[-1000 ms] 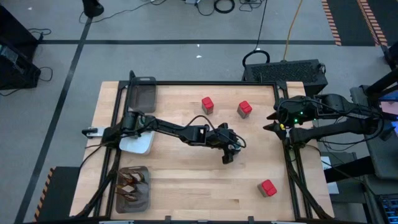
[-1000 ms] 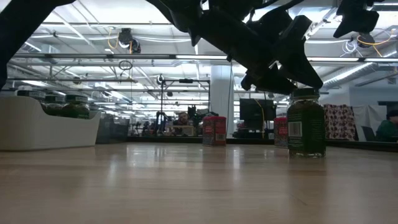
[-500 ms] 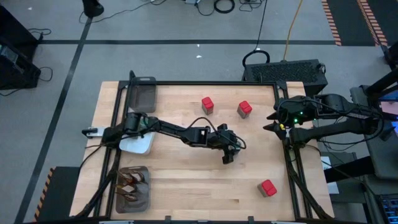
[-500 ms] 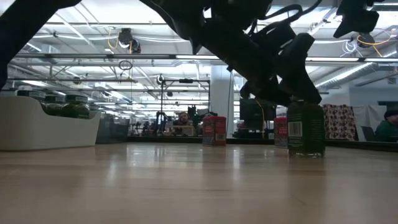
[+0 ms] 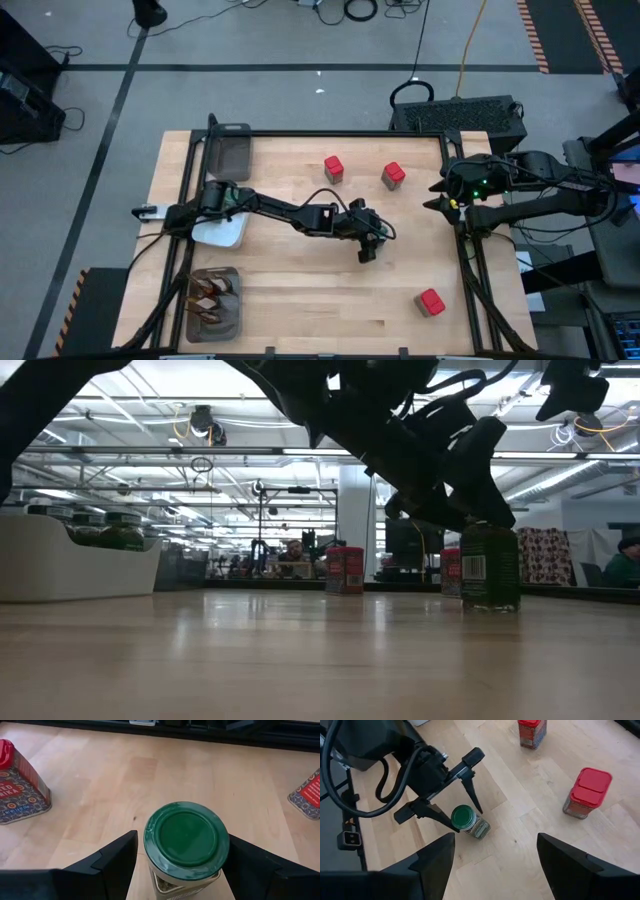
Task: Sort spices by type
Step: Put the green bottle seasoning into the white bin
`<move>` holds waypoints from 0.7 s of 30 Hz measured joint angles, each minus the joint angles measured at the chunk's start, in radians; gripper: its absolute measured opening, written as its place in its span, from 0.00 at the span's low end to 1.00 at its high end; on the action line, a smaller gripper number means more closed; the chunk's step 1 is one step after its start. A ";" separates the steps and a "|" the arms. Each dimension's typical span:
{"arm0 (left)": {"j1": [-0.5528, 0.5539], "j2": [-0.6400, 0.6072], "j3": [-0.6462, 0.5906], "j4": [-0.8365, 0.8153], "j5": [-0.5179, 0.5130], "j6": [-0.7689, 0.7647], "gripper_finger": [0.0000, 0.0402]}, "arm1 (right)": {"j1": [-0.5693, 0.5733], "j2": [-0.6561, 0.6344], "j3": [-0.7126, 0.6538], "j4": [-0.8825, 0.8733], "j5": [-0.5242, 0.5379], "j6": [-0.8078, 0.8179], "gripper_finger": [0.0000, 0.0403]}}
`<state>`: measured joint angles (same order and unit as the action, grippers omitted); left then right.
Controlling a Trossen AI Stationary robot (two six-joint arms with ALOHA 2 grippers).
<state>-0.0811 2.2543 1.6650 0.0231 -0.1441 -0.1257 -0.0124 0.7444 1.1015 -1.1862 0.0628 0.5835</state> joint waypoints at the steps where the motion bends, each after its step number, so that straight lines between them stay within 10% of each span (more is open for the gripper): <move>1: 0.000 0.000 0.000 0.000 -0.004 0.000 0.66 | 0.000 0.000 0.000 0.000 0.008 0.000 0.66; 21: 0.000 0.000 0.000 -0.001 -0.025 -0.015 0.52 | 0.000 0.000 0.000 0.000 0.021 0.000 0.66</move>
<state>-0.0811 2.2543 1.6650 0.0225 -0.1694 -0.1406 -0.0124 0.7444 1.1015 -1.1866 0.0841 0.5838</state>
